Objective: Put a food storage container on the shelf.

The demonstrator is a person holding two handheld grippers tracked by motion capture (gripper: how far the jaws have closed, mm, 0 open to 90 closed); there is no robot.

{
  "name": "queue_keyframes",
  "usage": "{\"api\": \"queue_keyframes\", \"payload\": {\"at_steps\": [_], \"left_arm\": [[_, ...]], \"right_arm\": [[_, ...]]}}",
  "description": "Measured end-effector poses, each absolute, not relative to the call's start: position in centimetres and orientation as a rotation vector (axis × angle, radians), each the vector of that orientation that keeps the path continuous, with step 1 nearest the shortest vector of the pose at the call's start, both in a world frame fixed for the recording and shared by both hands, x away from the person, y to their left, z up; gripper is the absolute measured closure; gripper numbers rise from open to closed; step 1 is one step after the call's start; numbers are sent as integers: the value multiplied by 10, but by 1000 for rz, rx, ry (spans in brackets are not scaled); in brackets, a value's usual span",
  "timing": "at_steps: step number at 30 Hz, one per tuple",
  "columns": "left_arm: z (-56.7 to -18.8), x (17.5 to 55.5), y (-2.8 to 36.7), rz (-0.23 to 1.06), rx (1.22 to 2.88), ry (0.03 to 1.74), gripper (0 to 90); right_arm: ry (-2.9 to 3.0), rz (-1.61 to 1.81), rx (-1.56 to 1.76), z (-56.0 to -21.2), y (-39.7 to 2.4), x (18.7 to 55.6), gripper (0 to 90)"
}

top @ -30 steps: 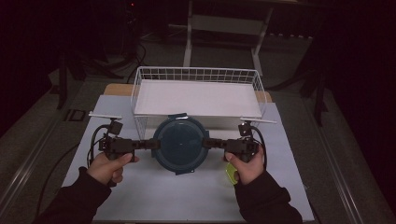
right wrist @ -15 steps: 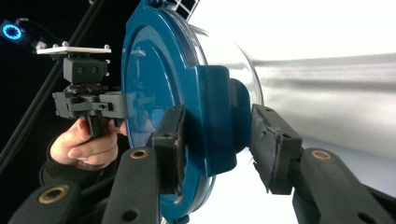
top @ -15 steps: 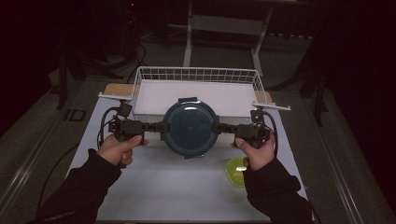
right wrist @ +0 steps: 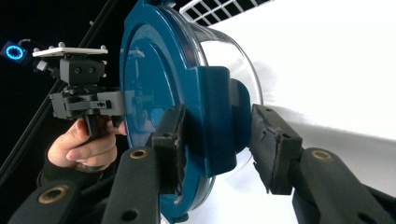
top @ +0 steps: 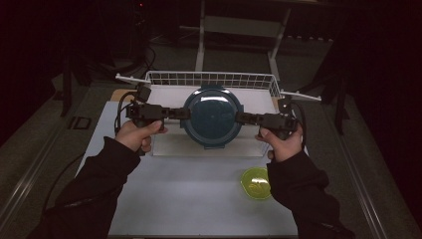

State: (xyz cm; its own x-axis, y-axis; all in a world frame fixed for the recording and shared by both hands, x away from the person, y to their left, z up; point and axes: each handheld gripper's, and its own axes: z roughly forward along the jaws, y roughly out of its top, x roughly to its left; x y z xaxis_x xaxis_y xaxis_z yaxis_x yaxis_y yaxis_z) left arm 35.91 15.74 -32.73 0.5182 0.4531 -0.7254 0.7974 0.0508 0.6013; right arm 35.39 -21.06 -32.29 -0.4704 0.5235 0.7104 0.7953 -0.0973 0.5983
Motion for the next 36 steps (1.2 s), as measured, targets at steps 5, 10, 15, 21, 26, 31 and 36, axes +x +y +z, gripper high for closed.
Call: {"api": "queue_keyframes", "payload": {"at_steps": [5, 10, 15, 21, 26, 31, 36], "left_arm": [[-325, 376, 150, -367, 1583, 1100, 567], [-327, 391, 145, -363, 1585, 1115, 565], [-328, 402, 142, -363, 1579, 1124, 564], [-326, 413, 138, -376, 1568, 1143, 562], [-326, 419, 135, -376, 1554, 1165, 559], [-330, 428, 132, -388, 1573, 1192, 536], [-333, 425, 124, -350, 1557, 1186, 639]], "right_arm": [[-1917, -1605, -1485, -318, -217, 365, 567], [-1904, -1598, -1512, -319, -221, 377, 567], [-1886, -1590, -1537, -322, -224, 388, 567], [-1864, -1578, -1561, -320, -228, 396, 564], [-1867, -1547, -1599, -319, -230, 404, 556], [-1877, -1574, -1627, -309, -235, 407, 890], [-1908, -1584, -1560, -306, -215, 406, 794]]}}
